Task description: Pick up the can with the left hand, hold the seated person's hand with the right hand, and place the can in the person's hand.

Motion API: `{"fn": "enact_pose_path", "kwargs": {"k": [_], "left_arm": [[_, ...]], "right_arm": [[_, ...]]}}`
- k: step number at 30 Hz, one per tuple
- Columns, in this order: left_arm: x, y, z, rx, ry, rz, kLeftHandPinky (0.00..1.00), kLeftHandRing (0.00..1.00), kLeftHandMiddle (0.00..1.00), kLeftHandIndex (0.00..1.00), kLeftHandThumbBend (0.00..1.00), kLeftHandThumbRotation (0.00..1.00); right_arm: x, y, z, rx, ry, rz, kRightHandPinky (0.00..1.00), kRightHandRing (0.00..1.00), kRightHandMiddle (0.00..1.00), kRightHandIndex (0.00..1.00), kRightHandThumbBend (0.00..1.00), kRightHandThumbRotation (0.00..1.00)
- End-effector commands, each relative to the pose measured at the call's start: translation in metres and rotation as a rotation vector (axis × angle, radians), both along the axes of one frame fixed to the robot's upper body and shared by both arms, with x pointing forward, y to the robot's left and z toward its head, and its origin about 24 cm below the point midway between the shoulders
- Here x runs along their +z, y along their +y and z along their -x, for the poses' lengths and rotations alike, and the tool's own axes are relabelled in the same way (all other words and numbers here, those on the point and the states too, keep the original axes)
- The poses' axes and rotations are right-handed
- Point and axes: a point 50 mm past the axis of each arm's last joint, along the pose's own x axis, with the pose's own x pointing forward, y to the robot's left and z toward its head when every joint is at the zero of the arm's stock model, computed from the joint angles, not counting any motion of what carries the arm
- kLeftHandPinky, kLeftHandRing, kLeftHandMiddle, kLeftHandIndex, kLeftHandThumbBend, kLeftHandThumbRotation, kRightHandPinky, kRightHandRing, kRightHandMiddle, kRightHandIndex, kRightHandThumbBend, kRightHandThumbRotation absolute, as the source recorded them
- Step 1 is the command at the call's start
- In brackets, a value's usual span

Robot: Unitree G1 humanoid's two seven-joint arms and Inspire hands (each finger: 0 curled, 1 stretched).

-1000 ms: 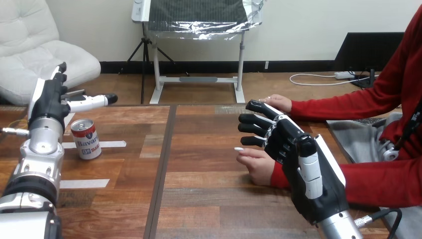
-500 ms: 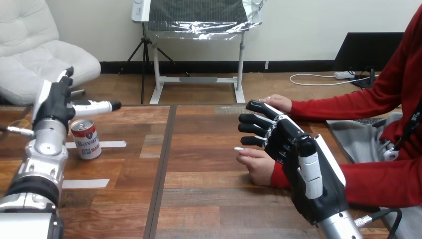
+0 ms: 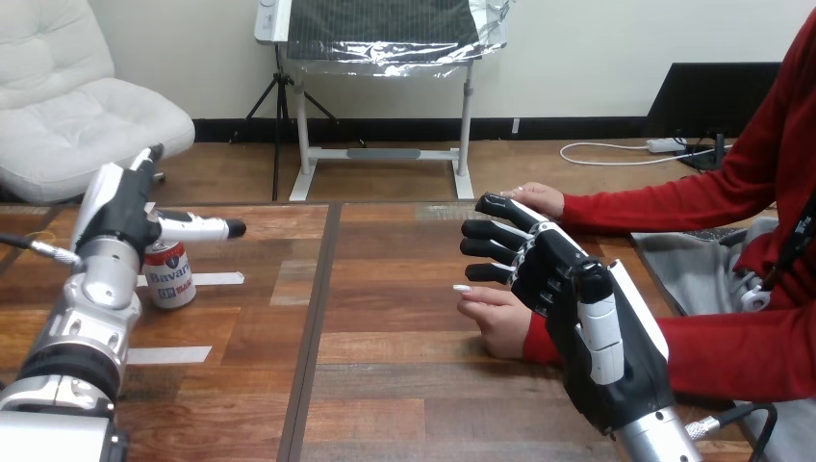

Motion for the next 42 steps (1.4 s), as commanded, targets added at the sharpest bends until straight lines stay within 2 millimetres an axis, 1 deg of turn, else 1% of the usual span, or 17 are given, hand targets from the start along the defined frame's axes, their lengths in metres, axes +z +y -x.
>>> {"fn": "enact_pose_path", "kwargs": {"k": [1, 5, 16, 25, 33, 42], "left_arm": [[0.004, -0.0031, -0.0033, -0.013, -0.002, -0.067, 0.84, 0.95, 0.96, 0.95, 0.91, 0.04], [0.0024, -0.0036, -0.0027, -0.015, 0.008, -0.101, 0.82, 0.94, 0.96, 0.95, 0.92, 0.06], [0.0009, -0.005, -0.0022, -0.013, 0.004, -0.164, 0.81, 0.93, 0.95, 0.94, 0.93, 0.06], [0.0001, -0.0042, -0.002, -0.016, 0.032, -0.24, 0.8, 0.92, 0.94, 0.93, 0.94, 0.11], [0.0002, -0.0032, -0.0024, -0.013, 0.06, -0.279, 0.83, 0.94, 0.95, 0.93, 0.93, 0.15], [0.0005, -0.0018, -0.0023, 0.006, 0.07, -0.321, 0.82, 0.95, 0.95, 0.93, 0.94, 0.16]], "right_arm": [[0.0198, -0.0001, -0.0095, 0.009, -0.087, -0.003, 0.73, 0.79, 0.8, 0.84, 0.89, 1.0], [0.0197, -0.0004, -0.0092, 0.009, -0.086, -0.004, 0.74, 0.79, 0.8, 0.84, 0.89, 1.0], [0.0196, -0.0009, -0.0091, 0.008, -0.092, -0.002, 0.74, 0.8, 0.8, 0.85, 0.88, 1.0], [0.0196, -0.0007, -0.0089, 0.004, -0.094, -0.002, 0.74, 0.79, 0.8, 0.85, 0.88, 1.0], [0.0194, -0.001, -0.0093, 0.011, -0.088, -0.004, 0.74, 0.79, 0.8, 0.85, 0.87, 1.0], [0.0192, -0.0012, -0.009, 0.012, -0.082, -0.004, 0.74, 0.79, 0.8, 0.84, 0.89, 1.0]]}}
